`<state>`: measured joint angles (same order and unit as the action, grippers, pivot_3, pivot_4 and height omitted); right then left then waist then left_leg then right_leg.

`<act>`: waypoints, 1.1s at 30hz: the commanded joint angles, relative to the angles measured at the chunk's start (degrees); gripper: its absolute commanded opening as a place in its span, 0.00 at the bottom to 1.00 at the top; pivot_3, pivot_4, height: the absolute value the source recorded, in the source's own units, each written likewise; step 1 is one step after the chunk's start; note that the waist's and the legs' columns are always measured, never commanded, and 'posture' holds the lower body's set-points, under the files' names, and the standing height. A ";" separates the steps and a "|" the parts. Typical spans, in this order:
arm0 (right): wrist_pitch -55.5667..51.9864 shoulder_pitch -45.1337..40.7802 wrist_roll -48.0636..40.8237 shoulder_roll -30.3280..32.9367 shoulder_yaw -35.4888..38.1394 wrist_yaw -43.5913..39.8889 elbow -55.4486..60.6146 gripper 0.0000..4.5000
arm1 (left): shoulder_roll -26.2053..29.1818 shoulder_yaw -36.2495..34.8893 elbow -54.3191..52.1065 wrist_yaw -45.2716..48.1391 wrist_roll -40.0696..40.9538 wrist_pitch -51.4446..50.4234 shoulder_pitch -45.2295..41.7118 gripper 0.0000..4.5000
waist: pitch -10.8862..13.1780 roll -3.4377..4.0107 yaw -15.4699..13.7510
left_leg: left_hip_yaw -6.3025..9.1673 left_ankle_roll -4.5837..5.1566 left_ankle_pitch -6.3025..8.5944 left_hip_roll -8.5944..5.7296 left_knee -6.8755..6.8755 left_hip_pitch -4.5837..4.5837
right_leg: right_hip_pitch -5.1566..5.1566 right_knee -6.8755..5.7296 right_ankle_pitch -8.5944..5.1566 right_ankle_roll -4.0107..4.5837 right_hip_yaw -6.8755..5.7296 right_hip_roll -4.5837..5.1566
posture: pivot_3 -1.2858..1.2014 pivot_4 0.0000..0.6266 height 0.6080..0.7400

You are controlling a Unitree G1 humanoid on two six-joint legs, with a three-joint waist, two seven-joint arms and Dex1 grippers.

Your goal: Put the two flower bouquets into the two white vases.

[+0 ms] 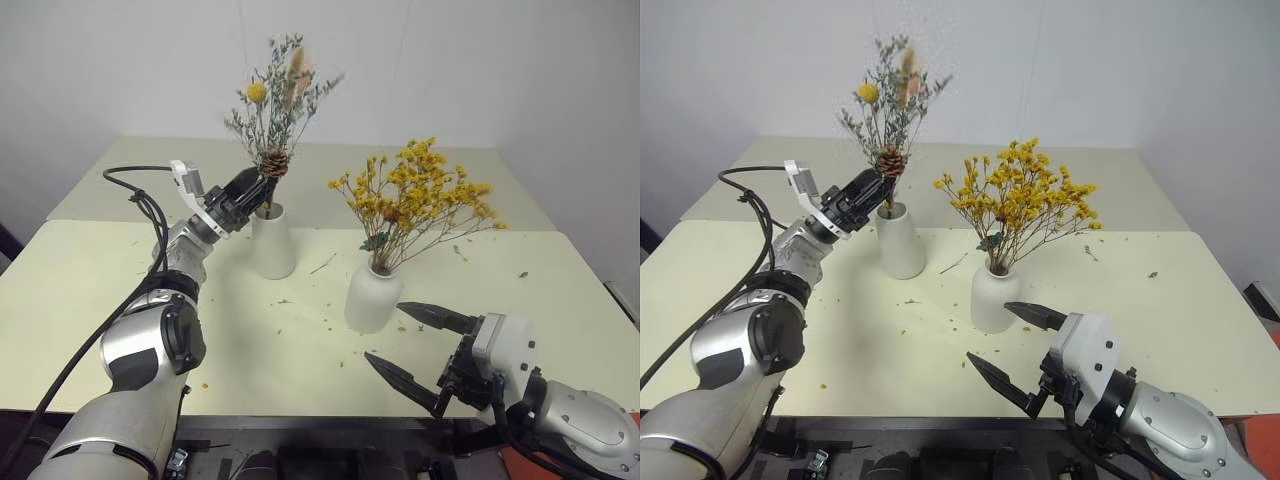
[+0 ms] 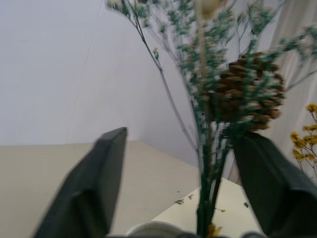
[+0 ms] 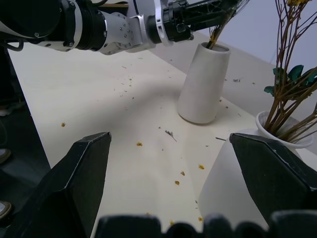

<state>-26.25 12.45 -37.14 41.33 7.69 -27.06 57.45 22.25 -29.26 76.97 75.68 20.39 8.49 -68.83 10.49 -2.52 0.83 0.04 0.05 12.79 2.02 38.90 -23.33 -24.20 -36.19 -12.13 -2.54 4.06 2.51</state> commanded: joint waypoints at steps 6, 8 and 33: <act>0.20 -1.28 -0.06 -0.23 1.02 -0.40 -0.24 1.00 | 2.56 0.23 -2.73 3.59 0.54 -0.86 0.95 0.99 | 0.00 0.00 0.07 | 0.00 0.00 0.00 0.00 0.00 0.02 | 0.00 -0.01 0.00 0.00 0.00 0.00 | 0.52 0.24 1.00; 0.18 -1.59 -0.09 -0.24 0.99 -0.54 -0.47 1.00 | 2.88 0.00 -2.96 2.13 0.63 -0.52 1.62 0.99 | 0.00 0.00 0.07 | 0.00 0.00 0.00 0.01 0.00 0.03 | 0.00 -0.02 0.00 0.00 0.00 0.00 | 0.52 0.24 1.00; -0.08 -3.33 1.54 -0.57 0.31 -0.80 -2.33 1.00 | 10.40 8.77 -6.44 8.02 -4.93 0.39 5.76 0.99 | 0.00 0.00 0.08 | -0.01 0.00 0.00 0.02 0.01 0.02 | -0.01 -0.03 0.00 0.01 0.00 -0.01 | 0.52 0.24 1.00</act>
<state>-26.38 9.12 -35.85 41.06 7.15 -28.10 53.78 30.74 -19.60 73.06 82.17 13.73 8.78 -63.28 10.49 -2.51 0.91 0.04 0.05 12.79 2.04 38.91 -23.30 -24.21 -36.23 -12.13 -2.53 4.06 2.50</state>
